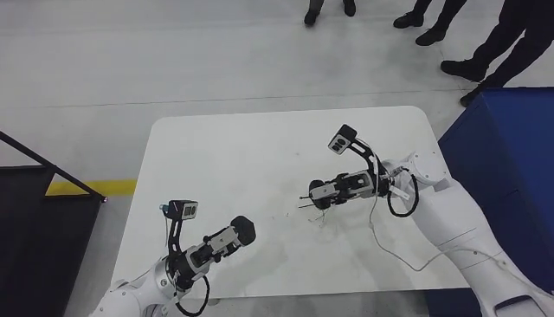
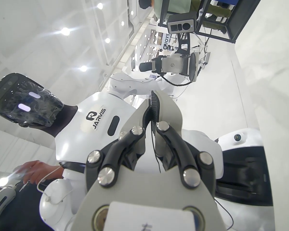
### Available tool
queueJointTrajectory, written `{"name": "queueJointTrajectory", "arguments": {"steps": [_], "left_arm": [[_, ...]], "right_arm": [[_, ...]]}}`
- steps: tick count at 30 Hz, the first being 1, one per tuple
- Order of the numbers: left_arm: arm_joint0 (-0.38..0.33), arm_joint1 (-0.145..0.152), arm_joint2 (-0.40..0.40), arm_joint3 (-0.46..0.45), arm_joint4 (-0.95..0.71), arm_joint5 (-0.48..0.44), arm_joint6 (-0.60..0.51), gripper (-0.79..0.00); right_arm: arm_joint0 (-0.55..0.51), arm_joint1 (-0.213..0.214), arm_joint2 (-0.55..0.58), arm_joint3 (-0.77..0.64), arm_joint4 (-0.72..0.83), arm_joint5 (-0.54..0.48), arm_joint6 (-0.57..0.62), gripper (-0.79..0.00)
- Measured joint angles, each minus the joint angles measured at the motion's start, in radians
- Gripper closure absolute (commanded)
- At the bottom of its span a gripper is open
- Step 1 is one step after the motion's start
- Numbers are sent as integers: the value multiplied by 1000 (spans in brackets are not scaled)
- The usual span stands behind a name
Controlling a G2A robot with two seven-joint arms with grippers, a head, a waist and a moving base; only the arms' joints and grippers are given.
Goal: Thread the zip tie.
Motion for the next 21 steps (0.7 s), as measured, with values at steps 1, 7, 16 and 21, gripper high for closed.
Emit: {"name": "queueJointTrajectory", "arguments": {"steps": [1, 7, 16, 21], "left_arm": [[0, 0, 0, 0, 0, 0, 0, -785], [0, 0, 0, 0, 0, 0, 0, -785], [0, 0, 0, 0, 0, 0, 0, -785], [0, 0, 0, 0, 0, 0, 0, -785]], "right_arm": [[-9, 3, 8, 2, -19, -11, -18, 0], [-112, 51, 201, 150, 43, 10, -46, 0], [-235, 94, 380, 180, 62, 61, -33, 0], [-234, 93, 378, 180, 61, 60, -34, 0]]}}
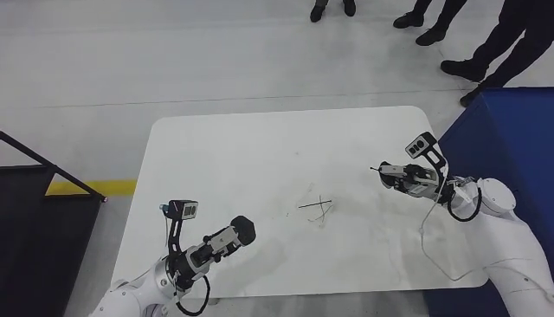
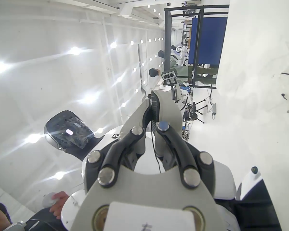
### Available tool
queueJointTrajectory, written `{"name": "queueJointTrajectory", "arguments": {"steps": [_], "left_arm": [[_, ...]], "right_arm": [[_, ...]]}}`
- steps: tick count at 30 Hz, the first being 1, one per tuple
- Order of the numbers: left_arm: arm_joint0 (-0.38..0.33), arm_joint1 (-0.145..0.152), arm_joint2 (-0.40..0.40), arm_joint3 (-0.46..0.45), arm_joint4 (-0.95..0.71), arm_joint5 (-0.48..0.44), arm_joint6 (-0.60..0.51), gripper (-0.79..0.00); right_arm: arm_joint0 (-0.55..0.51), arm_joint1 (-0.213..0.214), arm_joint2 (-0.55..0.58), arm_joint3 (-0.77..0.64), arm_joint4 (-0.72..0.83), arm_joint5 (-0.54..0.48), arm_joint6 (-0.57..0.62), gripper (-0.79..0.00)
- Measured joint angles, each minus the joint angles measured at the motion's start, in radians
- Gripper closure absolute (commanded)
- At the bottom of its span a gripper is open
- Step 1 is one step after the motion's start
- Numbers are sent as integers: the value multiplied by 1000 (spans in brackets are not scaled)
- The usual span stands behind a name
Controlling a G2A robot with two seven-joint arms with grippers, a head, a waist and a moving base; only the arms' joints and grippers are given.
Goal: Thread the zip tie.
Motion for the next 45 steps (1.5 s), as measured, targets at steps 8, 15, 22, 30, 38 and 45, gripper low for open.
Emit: {"name": "queueJointTrajectory", "arguments": {"steps": [8, 15, 22, 30, 38, 45], "left_arm": [[-145, -31, 184, -135, 461, 45, 147, -785], [-514, -118, 529, 20, 963, 263, 265, -785], [-642, -162, 629, 110, 994, 361, 332, -785], [-641, -162, 629, 109, 995, 361, 332, -785], [-641, -162, 629, 109, 995, 361, 332, -785], [-641, -162, 629, 109, 995, 361, 332, -785]], "right_arm": [[0, 0, 0, 0, 0, 0, 0, 0], [0, 0, 0, 0, 0, 0, 0, 0], [0, 0, 0, 0, 0, 0, 0, 0], [1, 3, 12, -42, -5, 8, -1, 0], [-78, 36, 151, -433, 63, 140, 85, 0], [-108, 39, 179, -529, 75, 168, 79, 0]]}}
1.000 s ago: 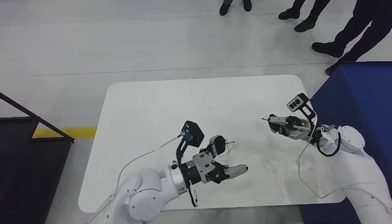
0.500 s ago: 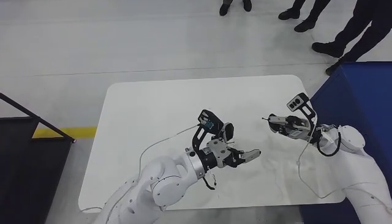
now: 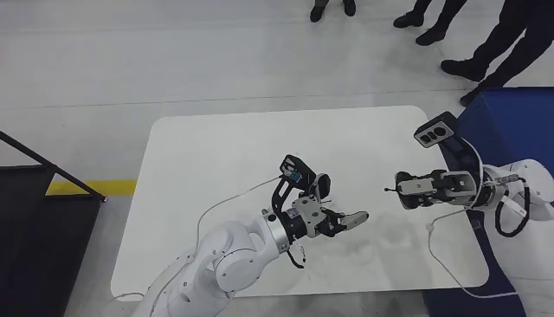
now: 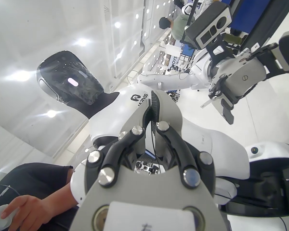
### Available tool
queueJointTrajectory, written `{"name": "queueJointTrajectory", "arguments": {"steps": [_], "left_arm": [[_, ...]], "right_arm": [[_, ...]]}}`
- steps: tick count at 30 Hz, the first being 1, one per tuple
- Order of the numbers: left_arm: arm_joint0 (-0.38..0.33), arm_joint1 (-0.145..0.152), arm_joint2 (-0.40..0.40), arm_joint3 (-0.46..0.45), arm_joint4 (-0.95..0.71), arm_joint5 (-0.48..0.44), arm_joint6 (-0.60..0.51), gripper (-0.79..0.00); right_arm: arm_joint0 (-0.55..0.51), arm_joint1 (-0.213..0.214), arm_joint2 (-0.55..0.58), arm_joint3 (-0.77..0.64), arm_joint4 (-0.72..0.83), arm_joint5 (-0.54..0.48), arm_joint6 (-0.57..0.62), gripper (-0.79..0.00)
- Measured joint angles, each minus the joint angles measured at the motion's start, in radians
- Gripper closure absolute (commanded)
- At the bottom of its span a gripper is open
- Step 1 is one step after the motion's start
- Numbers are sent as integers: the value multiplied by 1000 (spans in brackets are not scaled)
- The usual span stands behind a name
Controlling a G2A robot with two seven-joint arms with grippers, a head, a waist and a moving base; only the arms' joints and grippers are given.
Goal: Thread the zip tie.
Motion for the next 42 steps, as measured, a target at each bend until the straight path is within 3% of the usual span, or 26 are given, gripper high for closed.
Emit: {"name": "queueJointTrajectory", "arguments": {"steps": [5, 9, 13, 19, 23, 33, 36, 42], "left_arm": [[0, 0, 0, 0, 0, 0, 0, -785], [0, 0, 0, 0, 0, 0, 0, -785], [0, 0, 0, 0, 0, 0, 0, -785], [0, 0, 0, 0, 0, 0, 0, -785], [0, 0, 0, 0, 0, 0, 0, -785], [0, 0, 0, 0, 0, 0, 0, -785], [0, 0, 0, 0, 0, 0, 0, -785], [0, 0, 0, 0, 0, 0, 0, -785]], "right_arm": [[-4, -2, -7, -8, 7, 1, -1, 0], [-21, -20, -94, -148, 107, -74, -9, 0], [11, -36, -160, -296, 59, -164, -135, 0], [137, -56, -247, -423, 50, -138, -315, 0], [210, -71, -292, -447, 56, -139, -422, 0], [230, -73, -307, -450, 34, -140, -412, 0], [209, -70, -303, -487, -70, -152, -440, 0], [196, -77, -280, -640, -304, -294, -548, 0]]}}
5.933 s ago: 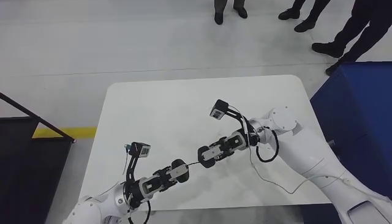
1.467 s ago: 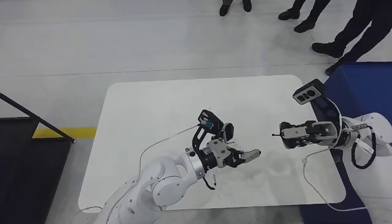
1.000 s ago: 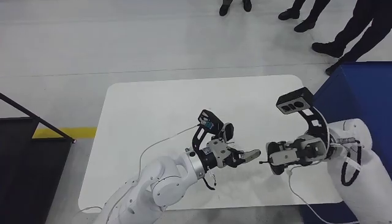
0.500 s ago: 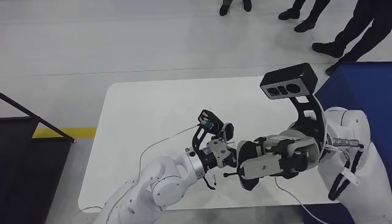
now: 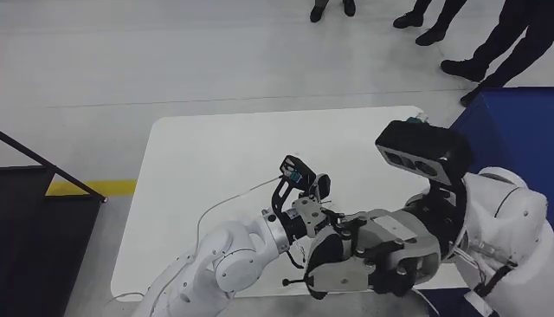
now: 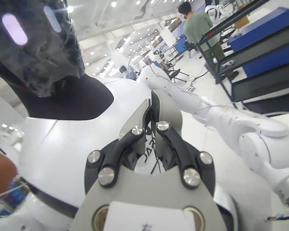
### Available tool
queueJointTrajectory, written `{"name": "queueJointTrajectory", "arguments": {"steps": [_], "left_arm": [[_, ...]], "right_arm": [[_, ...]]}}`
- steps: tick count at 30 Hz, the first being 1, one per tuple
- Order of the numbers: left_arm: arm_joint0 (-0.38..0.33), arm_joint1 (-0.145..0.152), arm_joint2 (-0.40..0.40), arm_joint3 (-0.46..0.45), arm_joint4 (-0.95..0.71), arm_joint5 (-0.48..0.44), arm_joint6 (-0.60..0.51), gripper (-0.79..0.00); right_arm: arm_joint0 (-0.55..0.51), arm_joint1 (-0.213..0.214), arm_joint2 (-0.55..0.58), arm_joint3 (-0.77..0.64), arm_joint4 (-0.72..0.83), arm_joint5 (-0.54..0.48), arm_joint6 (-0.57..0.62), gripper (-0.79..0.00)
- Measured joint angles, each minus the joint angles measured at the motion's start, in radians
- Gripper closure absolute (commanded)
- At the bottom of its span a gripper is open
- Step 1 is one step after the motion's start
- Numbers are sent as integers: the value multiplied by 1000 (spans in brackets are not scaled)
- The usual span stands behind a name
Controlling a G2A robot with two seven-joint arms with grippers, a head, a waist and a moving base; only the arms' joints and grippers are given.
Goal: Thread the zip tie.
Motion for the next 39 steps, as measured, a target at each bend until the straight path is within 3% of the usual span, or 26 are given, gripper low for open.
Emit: {"name": "queueJointTrajectory", "arguments": {"steps": [7, 14, 18, 25, 27, 32, 39], "left_arm": [[0, 0, 0, 0, 0, 0, 0, -785], [0, 0, 0, 0, 0, 0, 0, -785], [0, 0, 0, 0, 0, 0, 0, -785], [0, 0, 0, 0, 0, 0, 0, -785], [0, 0, 0, 0, 0, 0, 0, -785], [0, 0, 0, 0, 0, 0, 0, -785], [0, 0, 0, 0, 0, 0, 0, -785]], "right_arm": [[60, -17, 16, -29, -192, -226, -128, 0], [59, -24, -23, -29, -345, -247, -159, 0], [72, -24, -80, -29, -243, -87, -106, 0], [129, -27, -95, -28, 139, 316, -59, 0], [136, -30, -89, -20, 247, 383, -73, 0], [145, -41, -78, 16, 520, 471, -131, 0], [152, -55, -115, 48, 675, 527, -185, 0]]}}
